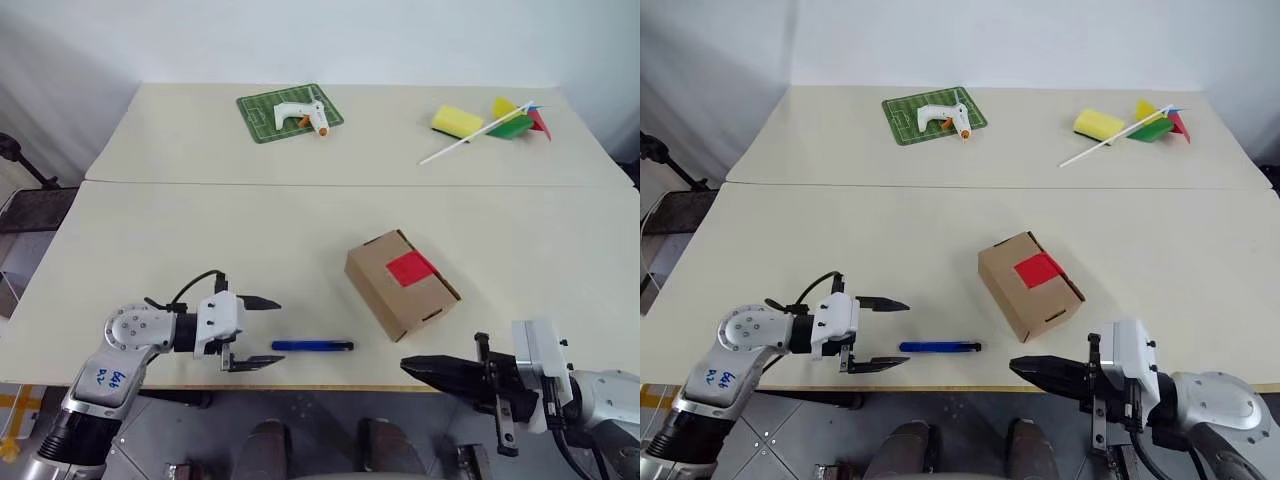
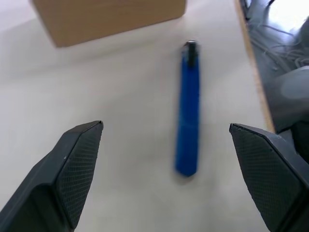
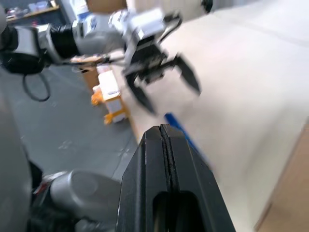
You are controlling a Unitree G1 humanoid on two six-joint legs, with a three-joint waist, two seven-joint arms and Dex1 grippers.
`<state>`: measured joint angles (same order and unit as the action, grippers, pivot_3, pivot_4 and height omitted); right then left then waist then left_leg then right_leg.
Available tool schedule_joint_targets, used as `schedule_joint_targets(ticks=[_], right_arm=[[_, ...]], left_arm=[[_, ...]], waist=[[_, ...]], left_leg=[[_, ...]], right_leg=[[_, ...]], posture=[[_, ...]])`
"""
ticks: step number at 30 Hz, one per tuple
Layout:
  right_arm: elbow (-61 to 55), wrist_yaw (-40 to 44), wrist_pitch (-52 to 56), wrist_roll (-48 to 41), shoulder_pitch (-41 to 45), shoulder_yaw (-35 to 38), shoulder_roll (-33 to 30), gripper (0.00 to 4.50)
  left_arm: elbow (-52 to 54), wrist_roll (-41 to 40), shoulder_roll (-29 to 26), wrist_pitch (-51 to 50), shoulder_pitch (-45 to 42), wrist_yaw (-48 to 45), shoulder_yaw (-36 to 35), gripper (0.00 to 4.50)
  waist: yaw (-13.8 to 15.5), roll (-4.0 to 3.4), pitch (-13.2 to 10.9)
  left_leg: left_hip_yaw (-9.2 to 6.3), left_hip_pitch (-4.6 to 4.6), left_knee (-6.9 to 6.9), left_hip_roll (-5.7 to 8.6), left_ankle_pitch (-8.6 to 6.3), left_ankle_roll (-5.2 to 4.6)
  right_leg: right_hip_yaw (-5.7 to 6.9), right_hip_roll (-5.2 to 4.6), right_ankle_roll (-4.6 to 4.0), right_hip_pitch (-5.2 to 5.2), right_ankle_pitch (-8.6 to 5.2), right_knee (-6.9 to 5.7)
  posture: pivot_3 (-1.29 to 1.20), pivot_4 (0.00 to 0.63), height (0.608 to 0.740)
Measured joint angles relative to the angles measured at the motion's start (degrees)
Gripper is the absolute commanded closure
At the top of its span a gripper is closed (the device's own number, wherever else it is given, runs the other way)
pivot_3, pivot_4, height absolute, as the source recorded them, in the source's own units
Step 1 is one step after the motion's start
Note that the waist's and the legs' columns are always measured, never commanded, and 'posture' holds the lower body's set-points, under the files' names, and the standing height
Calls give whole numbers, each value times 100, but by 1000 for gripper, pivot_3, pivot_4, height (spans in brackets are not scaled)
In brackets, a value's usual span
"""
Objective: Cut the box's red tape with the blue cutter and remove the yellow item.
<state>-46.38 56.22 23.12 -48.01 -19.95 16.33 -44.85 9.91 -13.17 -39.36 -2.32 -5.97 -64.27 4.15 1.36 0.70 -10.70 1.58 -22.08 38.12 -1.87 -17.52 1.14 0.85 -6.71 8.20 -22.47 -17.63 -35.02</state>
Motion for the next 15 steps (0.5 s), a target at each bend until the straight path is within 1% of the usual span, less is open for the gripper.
schedule_joint_targets(ticks=[4,5,6,7,9,11,12,13,14,15], right_arm=[[-81,-30,-34,21,-156,26,-1,4500],[-89,-43,-36,21,-162,30,-1,4500],[-100,-74,-38,21,-175,44,-1,4500],[-112,-115,-38,20,-175,55,-1,4500],[-161,-192,-38,16,-171,110,-1,4500],[-183,-243,-38,9,-174,179,-1,4500],[-186,-269,-38,2,-183,200,-1,4500],[-195,-297,-37,-22,-197,220,-1,4500],[-231,-324,-37,-46,-216,246,-1,4500],[-284,-347,-37,-68,-237,262,-1,4500]], left_arm=[[-116,192,137,112,-1,167,231,43],[-146,269,195,121,-9,238,321,220],[-185,352,260,231,-24,292,397,419],[-235,482,248,572,-71,302,503,608],[-382,668,211,1114,-127,301,651,1222],[-460,669,244,1165,-108,344,714,1771],[-500,666,279,1120,-104,362,736,2064],[-534,666,297,1088,-102,381,771,2424],[-545,666,299,1042,-103,404,804,2617],[-539,666,301,960,-114,437,826,2953]], waist=[[8,0,0],[8,0,0],[8,1,1],[13,3,4],[19,-16,26],[18,-39,44],[24,-41,44],[27,-41,45],[27,-43,49],[25,-48,53]], left_leg=[[0,0,2,1,0,0],[0,1,3,2,0,0],[0,0,3,2,0,0],[0,2,2,1,0,0],[0,9,2,2,0,0],[1,27,1,4,0,0],[1,57,-6,4,-1,1],[-1,93,-14,2,-3,2],[-4,106,-16,-2,-6,7],[-3,105,-17,-5,-5,6]], right_leg=[[0,-1,0,2,0,-1],[0,-1,1,2,1,-1],[0,-1,1,2,1,-1],[0,-1,1,4,1,-1],[0,-2,1,11,1,2],[-1,-5,0,29,0,5],[0,-5,-1,56,-1,9],[5,-5,-16,94,-9,21],[7,-4,-46,110,-23,27],[6,-5,-81,111,-30,31]], posture=[[0,150,740],[0,150,740],[0,150,740],[0,150,740],[0,150,740],[0,150,740],[0,150,740],[0,150,740],[0,150,740],[0,150,740]])
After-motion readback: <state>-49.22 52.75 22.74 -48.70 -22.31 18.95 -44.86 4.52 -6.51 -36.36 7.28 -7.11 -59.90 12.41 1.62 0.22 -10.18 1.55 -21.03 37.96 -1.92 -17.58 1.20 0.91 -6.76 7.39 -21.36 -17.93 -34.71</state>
